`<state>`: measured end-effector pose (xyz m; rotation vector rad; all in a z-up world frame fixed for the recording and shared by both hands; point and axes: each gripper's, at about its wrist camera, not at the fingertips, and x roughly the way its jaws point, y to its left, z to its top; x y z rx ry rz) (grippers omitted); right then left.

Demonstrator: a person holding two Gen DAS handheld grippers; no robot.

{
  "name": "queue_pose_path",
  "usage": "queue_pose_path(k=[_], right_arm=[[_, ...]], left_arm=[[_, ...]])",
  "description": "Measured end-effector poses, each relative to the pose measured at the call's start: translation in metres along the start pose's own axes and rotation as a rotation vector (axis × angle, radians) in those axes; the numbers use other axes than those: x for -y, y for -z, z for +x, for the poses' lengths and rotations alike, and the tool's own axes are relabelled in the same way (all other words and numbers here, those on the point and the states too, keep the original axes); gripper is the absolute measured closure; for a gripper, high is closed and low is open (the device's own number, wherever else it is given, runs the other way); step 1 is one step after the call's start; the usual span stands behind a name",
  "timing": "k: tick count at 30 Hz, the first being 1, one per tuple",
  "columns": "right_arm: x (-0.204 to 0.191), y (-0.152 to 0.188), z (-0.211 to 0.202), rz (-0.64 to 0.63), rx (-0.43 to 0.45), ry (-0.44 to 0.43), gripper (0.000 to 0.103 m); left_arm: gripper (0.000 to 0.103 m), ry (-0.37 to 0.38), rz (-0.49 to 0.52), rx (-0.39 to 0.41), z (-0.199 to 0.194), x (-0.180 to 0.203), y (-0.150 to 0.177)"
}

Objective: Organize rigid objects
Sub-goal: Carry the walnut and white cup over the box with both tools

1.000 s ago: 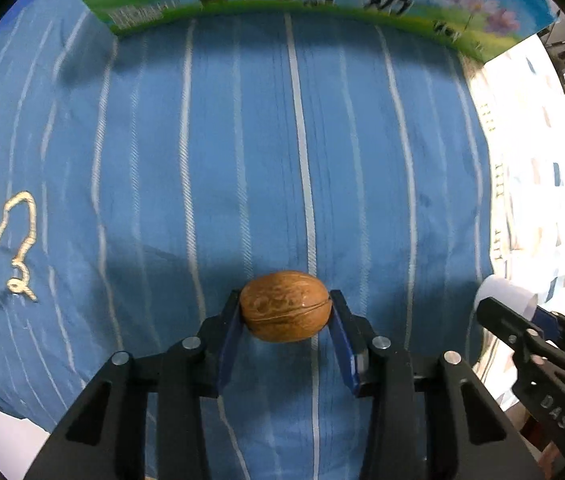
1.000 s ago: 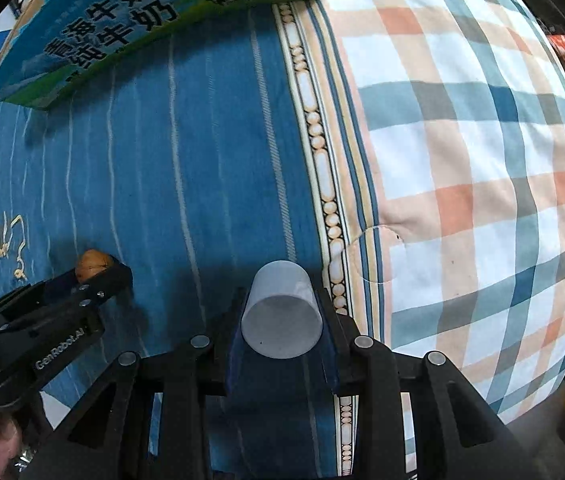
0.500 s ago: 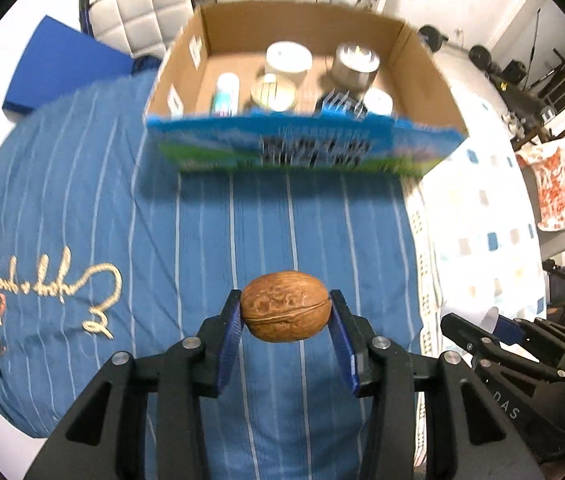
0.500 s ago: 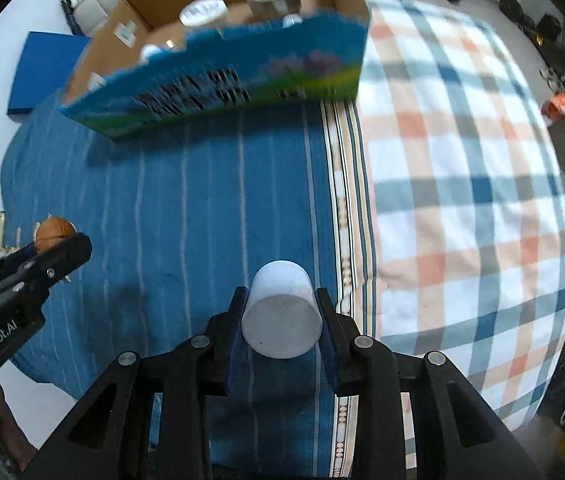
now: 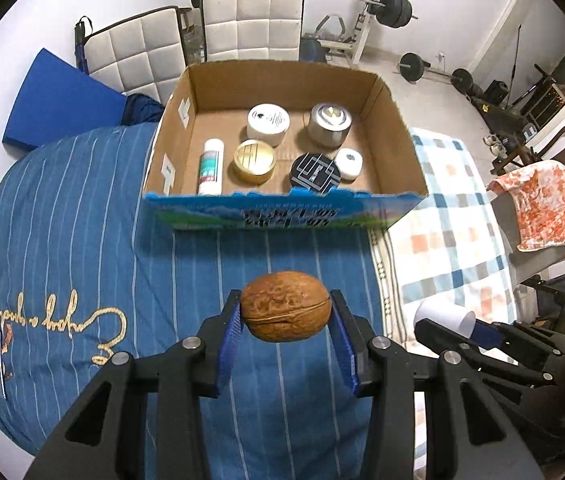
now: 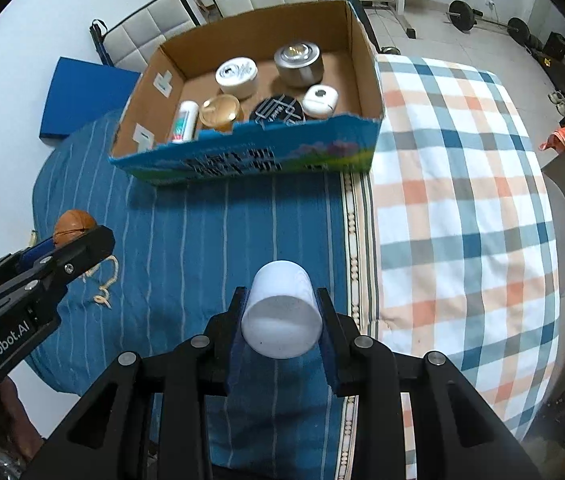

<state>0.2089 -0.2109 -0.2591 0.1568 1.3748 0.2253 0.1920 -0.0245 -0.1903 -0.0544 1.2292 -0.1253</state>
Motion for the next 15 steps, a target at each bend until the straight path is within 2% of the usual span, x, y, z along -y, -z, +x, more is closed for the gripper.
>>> queue_pose_path(k=[7, 11, 15], right_arm=[[-0.001, -0.038, -0.012, 0.002, 0.034, -0.029, 0.069], [0.0, -0.077, -0.014, 0.013, 0.059, -0.049, 0.069], [-0.005, -0.122, -0.006, 0.013, 0.068, -0.07, 0.069]], left_arm=[[0.064, 0.03, -0.012, 0.029, -0.003, 0.0, -0.037], [0.064, 0.045, -0.029, 0.036, 0.008, -0.009, -0.078], [0.064, 0.069, -0.051, 0.005, 0.035, -0.024, -0.121]])
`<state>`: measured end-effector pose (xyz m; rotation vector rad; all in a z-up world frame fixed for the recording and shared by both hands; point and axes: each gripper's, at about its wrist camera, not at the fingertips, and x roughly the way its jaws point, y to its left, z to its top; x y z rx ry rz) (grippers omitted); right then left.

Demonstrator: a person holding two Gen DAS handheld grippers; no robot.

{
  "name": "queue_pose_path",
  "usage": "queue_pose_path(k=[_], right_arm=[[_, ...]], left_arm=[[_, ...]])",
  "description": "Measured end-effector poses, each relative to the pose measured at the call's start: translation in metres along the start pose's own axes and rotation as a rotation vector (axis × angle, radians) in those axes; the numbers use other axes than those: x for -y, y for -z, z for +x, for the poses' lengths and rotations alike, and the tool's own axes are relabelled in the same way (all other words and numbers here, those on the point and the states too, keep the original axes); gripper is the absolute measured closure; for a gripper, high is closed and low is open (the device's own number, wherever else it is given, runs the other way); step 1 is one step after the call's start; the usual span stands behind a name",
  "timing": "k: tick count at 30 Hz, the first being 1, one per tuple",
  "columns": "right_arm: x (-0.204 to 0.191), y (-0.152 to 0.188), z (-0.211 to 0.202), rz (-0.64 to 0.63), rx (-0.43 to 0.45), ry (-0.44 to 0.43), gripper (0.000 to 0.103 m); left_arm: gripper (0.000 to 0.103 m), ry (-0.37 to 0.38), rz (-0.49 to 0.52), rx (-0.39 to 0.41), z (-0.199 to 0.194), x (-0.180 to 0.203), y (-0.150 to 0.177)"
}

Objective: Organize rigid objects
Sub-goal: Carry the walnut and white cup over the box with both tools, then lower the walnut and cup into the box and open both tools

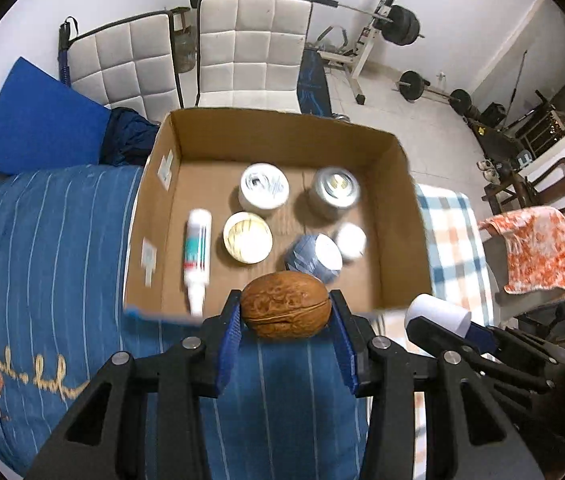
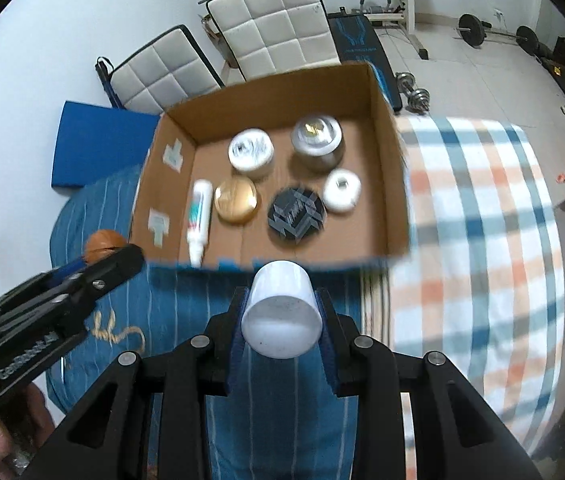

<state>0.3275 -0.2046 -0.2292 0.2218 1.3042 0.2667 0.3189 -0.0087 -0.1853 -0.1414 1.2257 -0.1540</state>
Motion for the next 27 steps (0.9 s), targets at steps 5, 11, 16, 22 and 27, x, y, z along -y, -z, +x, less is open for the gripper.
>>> queue_pose_path(k=[5, 11, 16, 22, 27], right_arm=[[-0.006, -0.064, 0.045, 0.006, -0.032, -0.005, 0.069], [-0.003, -0.123, 0.12, 0.047, -0.117, 0.013, 0.069], [-0.003, -0.146, 0.172, 0.059, -0.184, 0.032, 0.069], [-0.004, -0.154, 0.215, 0.051, -0.235, 0.061, 0.069], [-0.004, -0.153, 0.241, 0.047, -0.268, 0.088, 0.068]], left_arm=[[0.064, -0.004, -0.03, -0.049, 0.049, -0.022, -0.059], [0.064, 0.002, -0.082, -0.124, 0.108, -0.052, -0.111], [0.064, -0.026, -0.103, -0.21, 0.159, -0.075, -0.129], [0.064, -0.069, -0.093, -0.307, 0.206, -0.087, -0.133], [0.064, -0.097, -0.071, -0.359, 0.227, -0.09, -0.129]])
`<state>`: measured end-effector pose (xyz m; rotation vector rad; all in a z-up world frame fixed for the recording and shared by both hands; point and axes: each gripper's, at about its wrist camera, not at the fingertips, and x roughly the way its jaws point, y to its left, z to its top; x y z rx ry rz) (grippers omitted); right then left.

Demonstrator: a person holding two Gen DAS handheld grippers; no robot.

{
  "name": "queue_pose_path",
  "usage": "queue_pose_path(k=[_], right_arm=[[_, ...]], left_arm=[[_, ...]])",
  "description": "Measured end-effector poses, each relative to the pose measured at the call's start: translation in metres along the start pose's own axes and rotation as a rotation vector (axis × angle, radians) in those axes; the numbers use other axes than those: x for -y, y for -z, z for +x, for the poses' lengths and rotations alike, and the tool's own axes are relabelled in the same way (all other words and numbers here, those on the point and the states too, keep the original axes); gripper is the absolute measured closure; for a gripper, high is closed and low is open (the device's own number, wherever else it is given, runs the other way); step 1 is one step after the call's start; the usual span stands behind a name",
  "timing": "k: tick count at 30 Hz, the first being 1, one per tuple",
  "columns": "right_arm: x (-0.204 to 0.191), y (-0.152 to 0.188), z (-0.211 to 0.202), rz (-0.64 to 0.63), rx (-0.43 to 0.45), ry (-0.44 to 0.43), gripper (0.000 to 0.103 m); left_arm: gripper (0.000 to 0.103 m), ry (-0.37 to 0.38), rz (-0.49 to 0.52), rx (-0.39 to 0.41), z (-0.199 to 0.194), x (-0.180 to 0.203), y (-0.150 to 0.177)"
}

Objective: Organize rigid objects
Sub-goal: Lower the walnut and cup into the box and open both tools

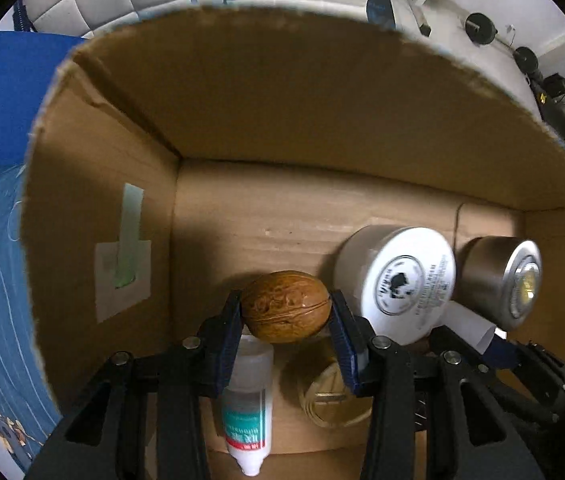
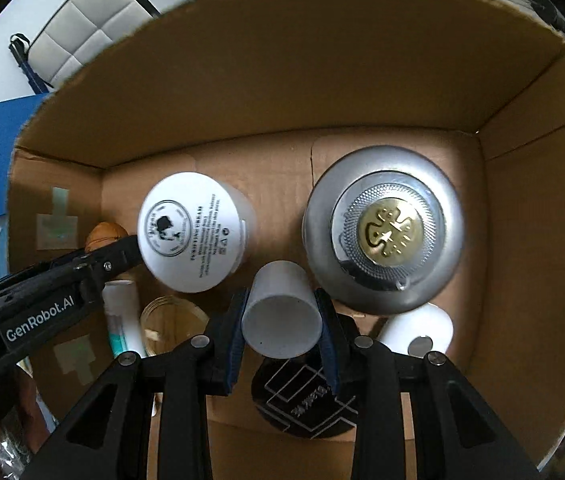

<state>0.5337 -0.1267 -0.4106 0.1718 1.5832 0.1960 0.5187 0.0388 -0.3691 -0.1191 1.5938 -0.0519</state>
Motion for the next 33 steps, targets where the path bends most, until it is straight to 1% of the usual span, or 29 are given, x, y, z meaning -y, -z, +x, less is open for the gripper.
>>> queue_pose_path(k=[4, 8, 10, 12, 13, 14, 16, 17, 18, 19, 20, 21, 22, 24, 25, 26, 28, 29, 32, 33], right_arm=[[-0.004, -0.005, 0.012, -0.002, -0.012, 0.017, 0.068], [-0.009, -0.009, 0.023, 0.0, -0.034, 0.015, 0.068], [-0.011, -0.01, 0.028, -0.01, -0.04, 0.032, 0.068], [-0.011, -0.009, 0.03, -0.011, -0.041, 0.038, 0.068], [-0.012, -0.01, 0.032, -0.014, -0.048, 0.05, 0.066], [-0.013, -0.009, 0.032, -0.015, -0.053, 0.063, 0.058], [-0.014, -0.007, 0.033, -0.016, -0.056, 0.058, 0.046], [-0.015, -0.005, 0.031, -0.018, -0.056, 0.058, 0.043], [-0.015, -0.003, 0.029, -0.022, -0.054, 0.065, 0.042], [-0.016, 0.0, 0.026, -0.026, -0.048, 0.069, 0.039], [-0.016, 0.002, 0.022, -0.03, -0.04, 0.073, 0.034], [-0.016, 0.004, 0.019, -0.031, -0.035, 0.077, 0.032], [-0.015, 0.007, 0.015, -0.029, -0.025, 0.083, 0.028], [-0.015, 0.011, 0.006, -0.027, -0.009, 0.083, 0.023], [-0.013, 0.014, 0.001, -0.022, -0.001, 0.088, 0.015], [-0.012, 0.017, -0.005, -0.018, 0.011, 0.09, 0.006], [-0.009, 0.024, -0.014, -0.011, 0.029, 0.091, 0.001], [-0.007, 0.027, -0.019, -0.007, 0.036, 0.1, 0.001], [-0.003, 0.038, -0.03, -0.002, 0.052, 0.125, 0.0], [-0.002, 0.043, -0.033, -0.001, 0.058, 0.135, 0.0]], left_arm=[[0.064, -0.003, 0.004, -0.025, 0.01, -0.001, -0.001], [0.064, 0.003, -0.002, -0.042, 0.013, -0.002, -0.002], [0.059, -0.003, -0.007, -0.058, 0.015, -0.004, -0.005], [0.058, 0.002, -0.019, -0.064, 0.013, -0.007, -0.007], [0.057, 0.003, -0.023, -0.066, 0.012, -0.007, -0.014], [0.057, 0.006, -0.029, -0.068, 0.01, -0.007, -0.014], [0.054, 0.008, -0.034, -0.054, 0.003, -0.007, -0.014], [0.053, 0.006, -0.031, -0.04, -0.002, -0.006, -0.014], [0.05, 0.005, -0.028, -0.025, -0.008, -0.005, -0.012], [0.045, 0.006, -0.026, -0.012, -0.013, -0.003, -0.011], [0.044, 0.009, -0.024, -0.003, -0.018, -0.002, -0.01], [0.04, 0.012, -0.02, 0.012, -0.024, -0.001, -0.007], [0.033, 0.015, -0.016, 0.024, -0.027, 0.001, -0.004], [0.022, -0.002, -0.002, 0.059, -0.04, 0.004, 0.004], [0.017, -0.01, 0.003, 0.076, -0.045, 0.007, 0.008], [0.014, -0.024, 0.011, 0.104, -0.053, 0.008, 0.014], [0.012, -0.037, 0.016, 0.137, -0.068, 0.003, 0.02], [0.012, -0.041, 0.015, 0.149, -0.073, 0.002, 0.026], [0.007, -0.048, 0.009, 0.185, -0.084, 0.002, 0.044], [0.006, -0.049, 0.008, 0.19, -0.085, 0.003, 0.045]])
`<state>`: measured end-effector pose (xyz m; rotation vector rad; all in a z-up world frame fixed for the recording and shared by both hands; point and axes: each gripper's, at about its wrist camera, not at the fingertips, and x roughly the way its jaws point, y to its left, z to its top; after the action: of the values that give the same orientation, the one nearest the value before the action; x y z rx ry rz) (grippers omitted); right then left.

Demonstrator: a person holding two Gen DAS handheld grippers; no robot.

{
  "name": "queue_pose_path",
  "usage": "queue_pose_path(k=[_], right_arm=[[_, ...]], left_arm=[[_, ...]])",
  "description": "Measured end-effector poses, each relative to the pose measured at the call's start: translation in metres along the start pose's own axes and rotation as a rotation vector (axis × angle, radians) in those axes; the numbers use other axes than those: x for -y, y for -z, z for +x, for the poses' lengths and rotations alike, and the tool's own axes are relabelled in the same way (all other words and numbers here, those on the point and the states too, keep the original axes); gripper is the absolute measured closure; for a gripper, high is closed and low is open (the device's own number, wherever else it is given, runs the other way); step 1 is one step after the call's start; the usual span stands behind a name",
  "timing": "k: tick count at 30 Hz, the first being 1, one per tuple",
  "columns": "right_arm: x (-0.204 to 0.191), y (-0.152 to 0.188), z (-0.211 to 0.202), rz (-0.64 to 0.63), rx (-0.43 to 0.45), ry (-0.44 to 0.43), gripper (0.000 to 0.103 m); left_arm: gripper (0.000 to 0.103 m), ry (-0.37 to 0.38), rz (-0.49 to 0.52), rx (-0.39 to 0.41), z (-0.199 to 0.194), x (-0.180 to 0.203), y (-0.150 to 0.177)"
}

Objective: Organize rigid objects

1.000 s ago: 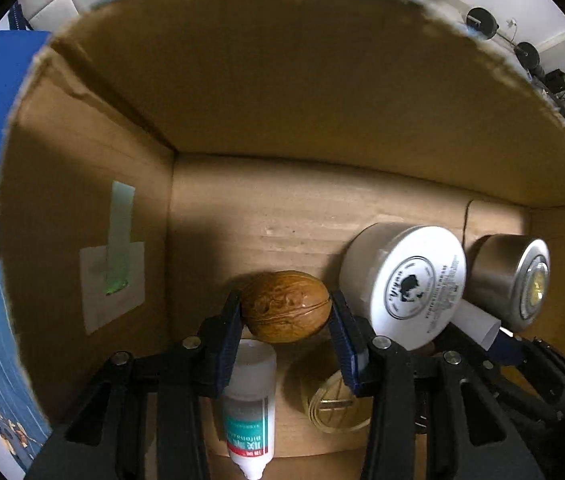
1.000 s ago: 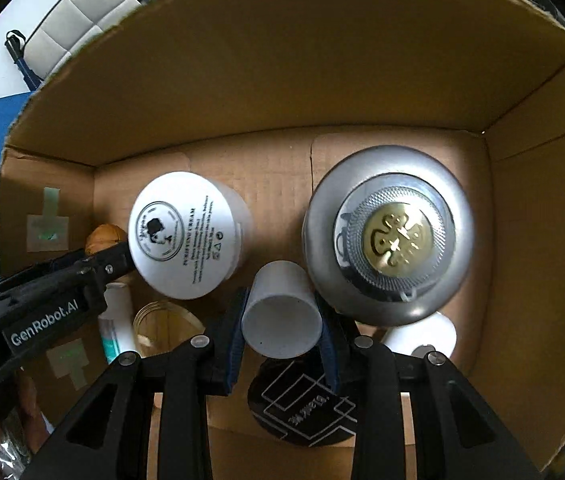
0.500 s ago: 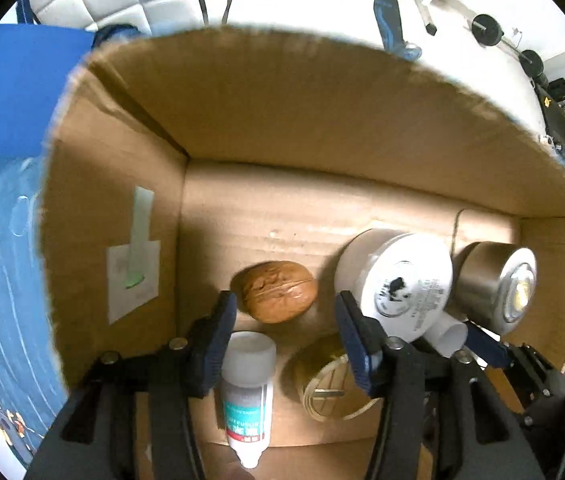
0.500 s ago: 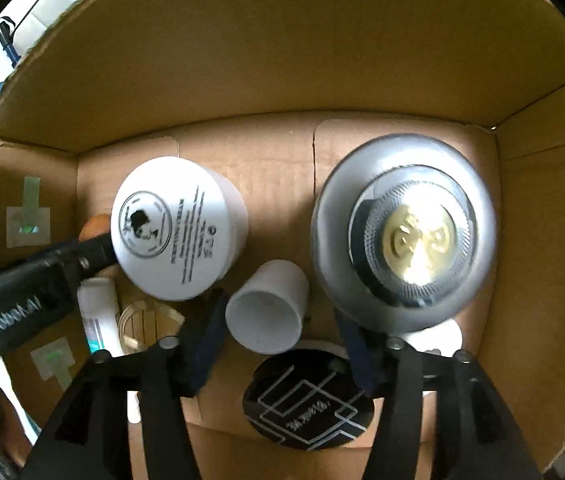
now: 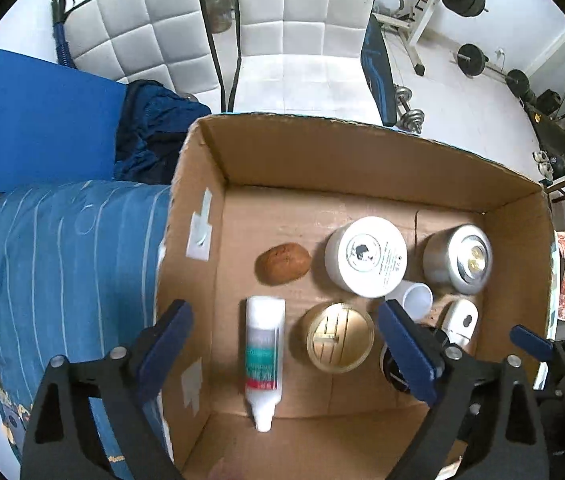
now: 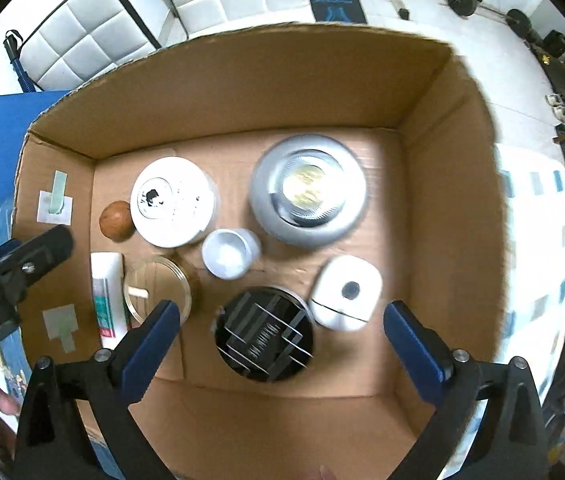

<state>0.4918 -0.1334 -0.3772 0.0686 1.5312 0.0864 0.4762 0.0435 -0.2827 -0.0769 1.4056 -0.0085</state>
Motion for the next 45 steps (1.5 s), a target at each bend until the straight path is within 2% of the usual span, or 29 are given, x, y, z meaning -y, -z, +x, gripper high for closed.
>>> queue_pose_path(k=[6, 10, 15, 21, 26, 30, 34, 37, 45], right_arm=[[0.006, 0.022, -0.012, 0.003, 0.018, 0.002, 0.0], [0.01, 0.032, -0.036, -0.003, 0.035, -0.006, 0.0], [0.019, 0.063, -0.081, -0.027, 0.115, 0.002, 0.0], [0.025, 0.128, -0.149, -0.054, 0.217, -0.013, 0.0], [0.039, 0.181, -0.202, -0.05, 0.273, -0.049, 0.0], [0.049, 0.221, -0.247, -0.057, 0.328, -0.067, 0.0], [0.052, 0.264, -0.291, -0.092, 0.394, -0.079, 0.0], [0.051, 0.29, -0.316, -0.113, 0.435, -0.072, 0.0], [0.039, 0.345, -0.357, -0.112, 0.476, -0.051, 0.0]], left_arm=[[0.005, -0.002, 0.003, 0.018, -0.018, 0.002, 0.021], [0.005, 0.003, -0.002, 0.041, -0.031, 0.005, 0.034], [0.005, 0.012, 0.003, 0.112, -0.075, 0.011, 0.072], [0.005, 0.022, -0.003, 0.201, -0.135, 0.012, 0.129], [0.005, -0.007, 0.016, 0.294, -0.196, 0.018, 0.177], [0.005, -0.043, 0.028, 0.362, -0.24, 0.027, 0.206], [0.005, -0.029, 0.01, 0.408, -0.272, 0.03, 0.234], [0.005, -0.039, 0.022, 0.418, -0.289, 0.033, 0.251], [0.005, 0.014, 0.063, 0.432, -0.318, 0.03, 0.283]])
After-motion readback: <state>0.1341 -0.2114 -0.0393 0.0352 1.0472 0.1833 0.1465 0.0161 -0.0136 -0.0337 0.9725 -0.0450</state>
